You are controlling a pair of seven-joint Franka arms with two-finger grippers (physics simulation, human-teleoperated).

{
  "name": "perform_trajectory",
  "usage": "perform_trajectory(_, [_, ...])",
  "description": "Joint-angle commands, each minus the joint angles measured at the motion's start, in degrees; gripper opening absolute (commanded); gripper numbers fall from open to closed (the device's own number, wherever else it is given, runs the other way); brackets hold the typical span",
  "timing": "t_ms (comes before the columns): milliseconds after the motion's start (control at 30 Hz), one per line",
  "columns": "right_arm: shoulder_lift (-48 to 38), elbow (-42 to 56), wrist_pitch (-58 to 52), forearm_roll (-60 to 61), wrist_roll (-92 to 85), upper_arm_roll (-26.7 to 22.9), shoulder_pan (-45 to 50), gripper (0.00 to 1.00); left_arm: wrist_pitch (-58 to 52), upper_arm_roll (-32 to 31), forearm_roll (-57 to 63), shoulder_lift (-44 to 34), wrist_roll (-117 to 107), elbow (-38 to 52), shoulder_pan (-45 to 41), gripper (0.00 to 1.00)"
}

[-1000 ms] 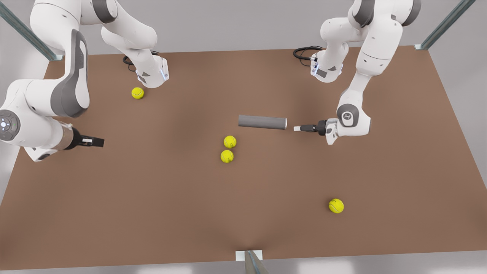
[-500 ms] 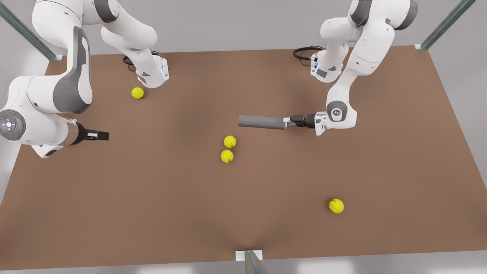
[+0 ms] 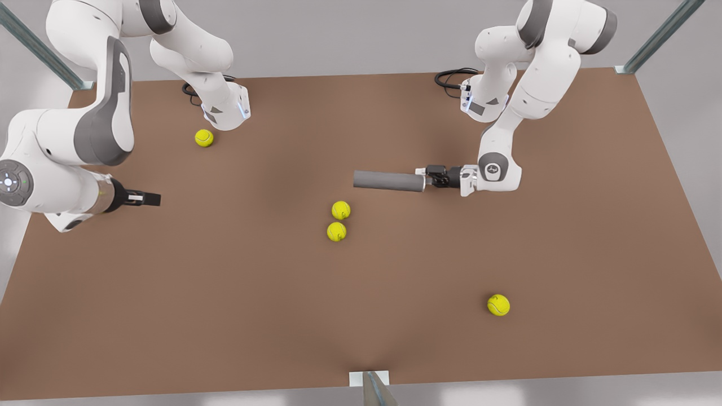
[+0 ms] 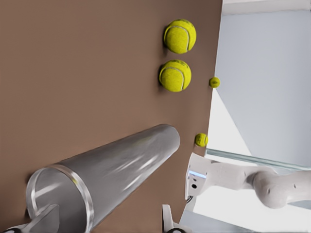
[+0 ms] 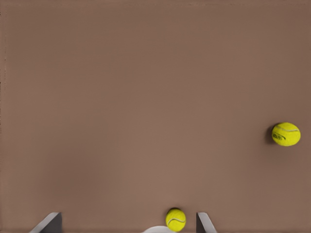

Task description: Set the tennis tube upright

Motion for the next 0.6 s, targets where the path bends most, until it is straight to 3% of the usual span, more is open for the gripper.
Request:
perform_trajectory(0, [-0.1, 0.2, -0.4, 0.2, 0.1, 0.0, 0.0, 1.0, 0.1, -1.4, -1.8, 0.2, 6.9, 0.0, 0.0, 1.0])
perform_trajectory(300, [-0.1, 0.2, -0.9, 1.7, 0.0, 0.0, -0.1, 1.0, 0.5, -2.6, -4.1, 1.2, 6.4, -0.1, -0.1, 0.99])
perform_trajectory(567, [0.0, 1.9, -2.4, 1.3, 0.0, -0.3, -0.9, 1.0, 0.5, -2.7, -3.9, 1.3, 6.6, -0.1, 0.0, 0.71])
